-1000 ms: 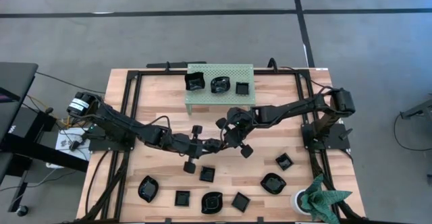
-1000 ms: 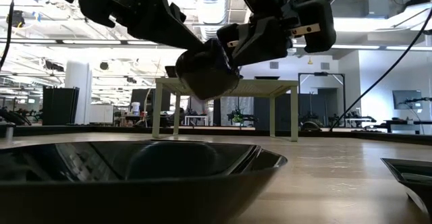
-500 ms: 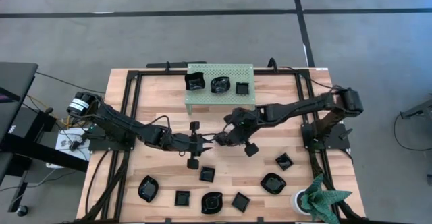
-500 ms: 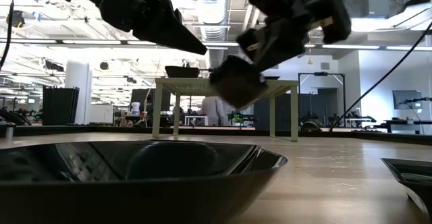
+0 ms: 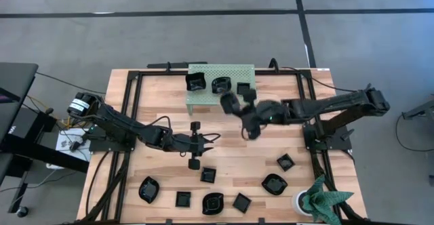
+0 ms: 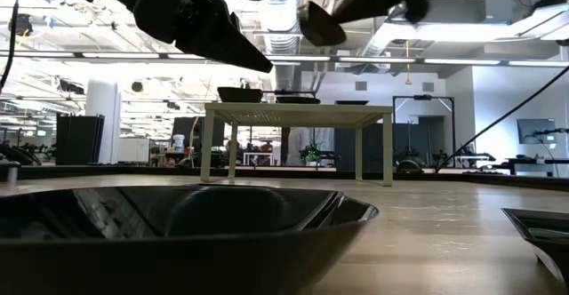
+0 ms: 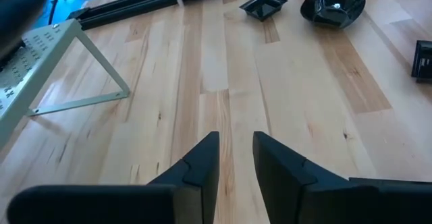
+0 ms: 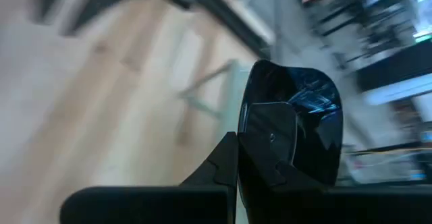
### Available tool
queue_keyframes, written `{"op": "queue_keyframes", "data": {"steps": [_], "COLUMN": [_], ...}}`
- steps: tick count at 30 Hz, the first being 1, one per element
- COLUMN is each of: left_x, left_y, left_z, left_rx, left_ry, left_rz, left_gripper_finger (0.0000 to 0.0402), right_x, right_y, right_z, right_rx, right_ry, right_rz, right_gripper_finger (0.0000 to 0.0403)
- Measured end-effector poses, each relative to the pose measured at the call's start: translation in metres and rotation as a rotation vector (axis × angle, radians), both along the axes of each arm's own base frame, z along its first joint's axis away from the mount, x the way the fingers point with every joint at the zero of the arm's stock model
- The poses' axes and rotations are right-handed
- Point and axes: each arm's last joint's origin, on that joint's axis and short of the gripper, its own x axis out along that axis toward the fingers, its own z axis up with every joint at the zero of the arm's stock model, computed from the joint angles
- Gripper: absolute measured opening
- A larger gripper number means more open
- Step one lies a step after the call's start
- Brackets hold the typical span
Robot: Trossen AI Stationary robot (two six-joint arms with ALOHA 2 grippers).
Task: Pick & Place Mini shaped plates
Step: Stack the leaf-shaped plate on the leaf-shaped plate on the shelf
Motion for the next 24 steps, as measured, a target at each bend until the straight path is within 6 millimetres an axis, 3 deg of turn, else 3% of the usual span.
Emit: {"op": "queue_keyframes", "data": {"steps": [5,13,18,24], "left_x": [0.0,0.001,0.001,0.001], "left_y": [0.0,0.0,0.0,0.0], "left_z": [0.001,0.001,0.001,0.001], "left_rx": [-0.002,-0.005,-0.005,-0.005], "left_ry": [-0.007,-0.015,-0.015,-0.015], "left_rz": [0.0,0.0,0.0,0.0], "left_gripper_finger": [0.0092,0.0092,0.0092,0.0092], "right_x": [0.009,0.031,0.041,0.046], "right_y": [-0.031,-0.083,-0.095,-0.096], "right_z": [0.002,-0.028,-0.044,-0.053], "right_rx": [-0.042,-0.063,-0.051,-0.04], "right_ry": [-0.046,0.01,0.037,0.06], "right_rz": [-0.024,-0.164,-0.187,-0.166], "right_gripper_finger": [0.0,0.0,0.0,0.0]}}
